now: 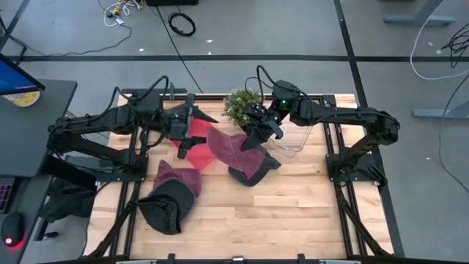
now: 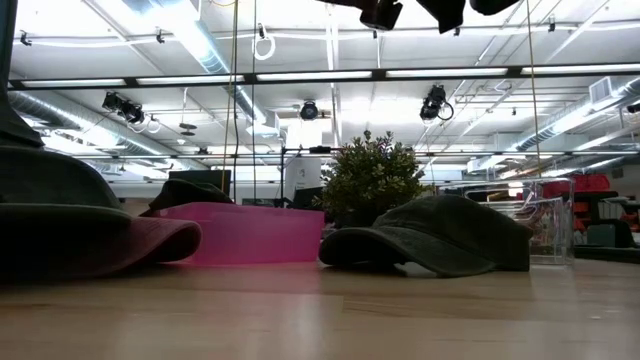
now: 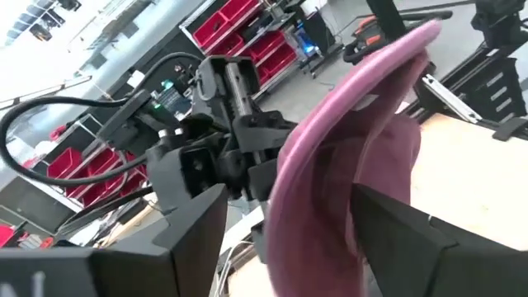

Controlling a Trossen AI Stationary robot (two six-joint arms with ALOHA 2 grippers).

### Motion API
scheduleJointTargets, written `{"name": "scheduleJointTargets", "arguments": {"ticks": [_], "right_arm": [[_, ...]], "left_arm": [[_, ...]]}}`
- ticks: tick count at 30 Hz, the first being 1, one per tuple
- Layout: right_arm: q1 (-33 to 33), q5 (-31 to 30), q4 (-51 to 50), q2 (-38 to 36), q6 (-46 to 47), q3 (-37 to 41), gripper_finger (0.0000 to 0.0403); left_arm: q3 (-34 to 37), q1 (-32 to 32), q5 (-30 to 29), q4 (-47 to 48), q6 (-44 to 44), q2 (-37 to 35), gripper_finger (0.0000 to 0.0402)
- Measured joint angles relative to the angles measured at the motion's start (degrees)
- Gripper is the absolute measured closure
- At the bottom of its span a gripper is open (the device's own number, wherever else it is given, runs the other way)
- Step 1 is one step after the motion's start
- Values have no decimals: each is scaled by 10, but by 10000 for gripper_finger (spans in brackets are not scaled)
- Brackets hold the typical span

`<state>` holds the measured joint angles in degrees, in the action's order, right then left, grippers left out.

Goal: Pick & Place hat
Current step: Put the right red cap into the red bin

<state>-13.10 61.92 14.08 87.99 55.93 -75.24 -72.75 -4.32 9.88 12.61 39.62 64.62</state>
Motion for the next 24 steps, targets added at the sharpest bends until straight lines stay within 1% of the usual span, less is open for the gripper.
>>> {"name": "scheduleJointTargets", "arguments": {"ticks": [3, 6, 10, 14, 15, 19, 22, 24], "right_arm": [[-2, 0, -3, 0, -1, 0, 403], [-2, 0, -5, 0, -8, 0, 403], [-2, -1, -5, 0, -9, 0, 402], [-2, -12, -5, 0, -9, 0, 391], [-3, -12, -6, 0, -9, 0, 386], [-3, -17, -6, 0, -8, 0, 356], [-3, -17, -6, 0, 2, 0, 318], [-7, -16, -4, -1, 7, 0, 284]], "left_arm": [[0, 0, 0, 0, 0, 0, 174], [0, 0, 9, 2, 0, 0, 217], [0, 0, 14, 1, 0, 0, 295], [0, 0, 18, 4, -2, 0, 379], [0, 0, 17, 5, -6, 0, 386], [0, 0, 12, 4, -32, 0, 385], [0, 1, 4, 5, -47, -1, 390], [0, 0, 2, 7, -49, -2, 390]]}}
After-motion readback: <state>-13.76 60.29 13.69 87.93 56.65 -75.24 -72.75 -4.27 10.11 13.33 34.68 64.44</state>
